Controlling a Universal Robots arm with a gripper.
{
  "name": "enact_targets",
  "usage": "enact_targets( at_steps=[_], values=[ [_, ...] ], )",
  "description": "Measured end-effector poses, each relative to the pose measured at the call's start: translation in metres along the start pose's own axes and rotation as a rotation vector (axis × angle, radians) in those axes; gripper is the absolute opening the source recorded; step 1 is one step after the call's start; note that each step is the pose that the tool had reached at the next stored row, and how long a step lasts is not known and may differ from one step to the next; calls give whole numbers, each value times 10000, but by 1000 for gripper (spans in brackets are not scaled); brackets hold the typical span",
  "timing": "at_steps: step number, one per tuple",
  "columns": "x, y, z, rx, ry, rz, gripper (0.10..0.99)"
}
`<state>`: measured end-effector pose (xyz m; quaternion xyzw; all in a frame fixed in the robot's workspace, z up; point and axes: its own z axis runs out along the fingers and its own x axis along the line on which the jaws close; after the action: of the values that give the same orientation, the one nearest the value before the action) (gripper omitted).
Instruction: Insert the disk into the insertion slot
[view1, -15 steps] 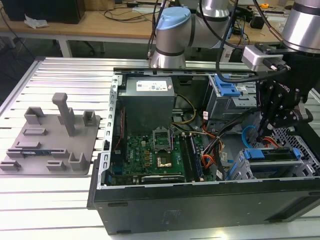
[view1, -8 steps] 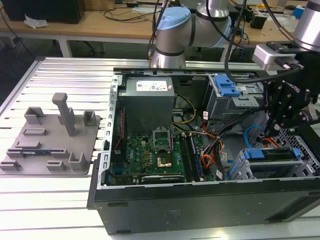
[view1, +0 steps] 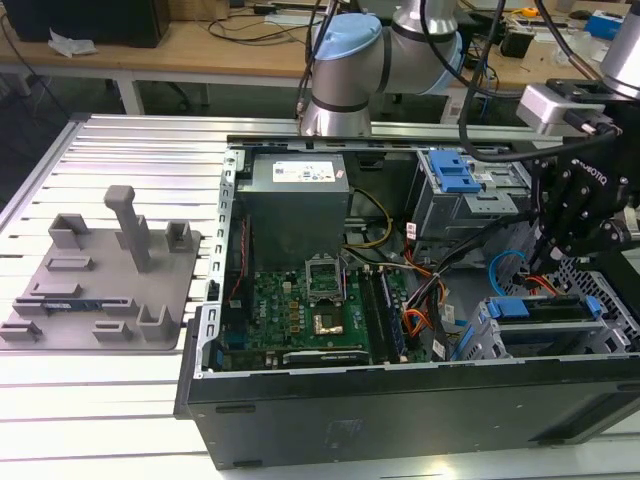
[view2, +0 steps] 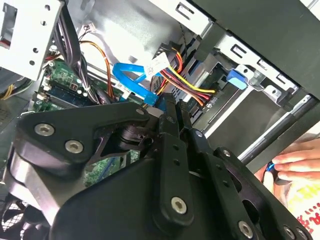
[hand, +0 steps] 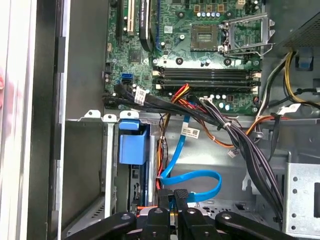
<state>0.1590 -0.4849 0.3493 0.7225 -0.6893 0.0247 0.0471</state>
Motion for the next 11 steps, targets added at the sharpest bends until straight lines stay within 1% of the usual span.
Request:
enact_targets(
  at_steps=[1,4,6,7,8,9,10,11],
  values=[
    [0,-1,1,-4,-49,57,161],
    [0,-5,0,-12,-341,270,161],
    [2,-6,0,-13,-492,333,161],
    [15,-6,1,-10,-586,347,161],
    [31,-6,3,-9,-646,346,161],
    [62,-4,7,-7,-729,346,161],
    [106,-2,11,-4,-830,343,161],
    [131,0,14,-2,-879,342,161]
  ],
)
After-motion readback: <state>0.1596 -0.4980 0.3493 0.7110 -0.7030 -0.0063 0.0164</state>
